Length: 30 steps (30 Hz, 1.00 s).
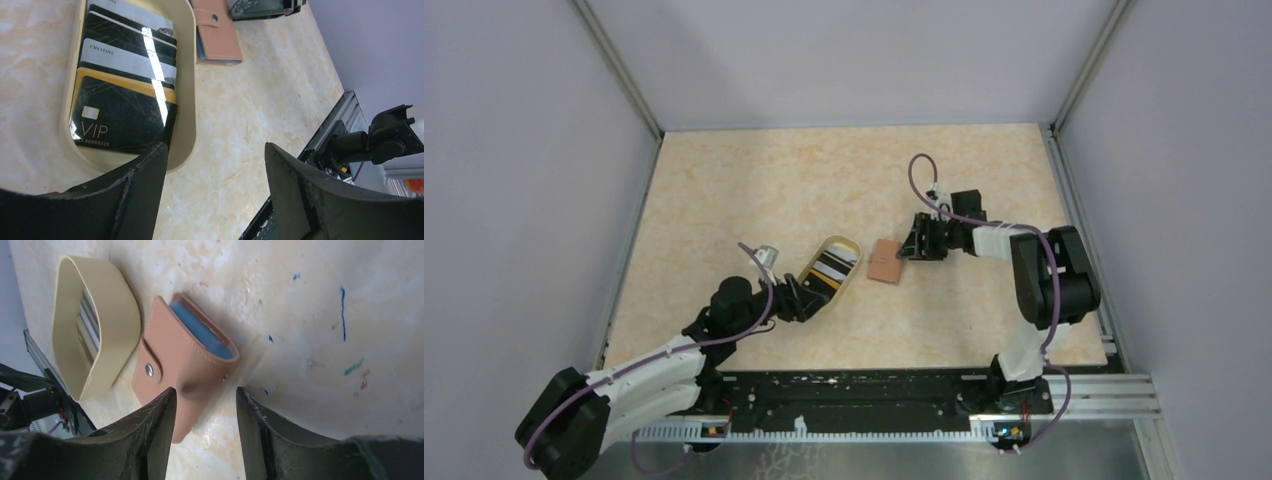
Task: Put the credit cards into the card holder
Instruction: Pick up the card holder from the center of the board.
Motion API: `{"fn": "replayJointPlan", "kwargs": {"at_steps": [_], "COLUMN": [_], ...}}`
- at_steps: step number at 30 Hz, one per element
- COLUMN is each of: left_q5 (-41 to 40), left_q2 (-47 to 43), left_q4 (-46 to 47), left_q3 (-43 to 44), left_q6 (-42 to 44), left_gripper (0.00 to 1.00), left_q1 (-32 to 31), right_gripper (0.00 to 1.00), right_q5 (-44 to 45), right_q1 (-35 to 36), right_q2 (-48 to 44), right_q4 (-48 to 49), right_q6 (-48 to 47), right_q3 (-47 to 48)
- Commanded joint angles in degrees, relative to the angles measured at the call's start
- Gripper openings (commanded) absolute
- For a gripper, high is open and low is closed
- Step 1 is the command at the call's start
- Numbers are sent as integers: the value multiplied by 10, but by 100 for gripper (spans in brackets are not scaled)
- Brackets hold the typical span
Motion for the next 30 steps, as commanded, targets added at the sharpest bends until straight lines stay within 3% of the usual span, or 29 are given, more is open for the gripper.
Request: {"fn": "replayJointPlan", "kwargs": {"at_steps": [1,8,13,17,20,26,30], "left_q5": [-14,-11,-9,-39,-116,-250,-254], "left_q2": [-8,0,35,64,82,187,315], "left_q4": [45,44,77,163,220,306,481], "left_q3": [-12,-4,6,-9,-15,37,50], "left_q6": [-13,-14,-29,-66,-88,-44,8], "left_gripper": [77,77,77,75,75,77,78], "left_q1": [-3,-4,-29,-85,-170,-310,-328], "right_gripper": [49,47,24,7,0,0,0], "right_q5": [-26,-45,-44,-54,-84,-150,-233], "right_q1": [2,9,13,-1,-14,-31,-47], "right_q2": [35,72,71,7,-71,-239,-307], "right_q4": [37,34,22,-5,-35,-123,-196], "right_q6": [30,32,13,-3,-33,-156,-272], "right_q3": [34,45,47,33,19,-21,-23]}}
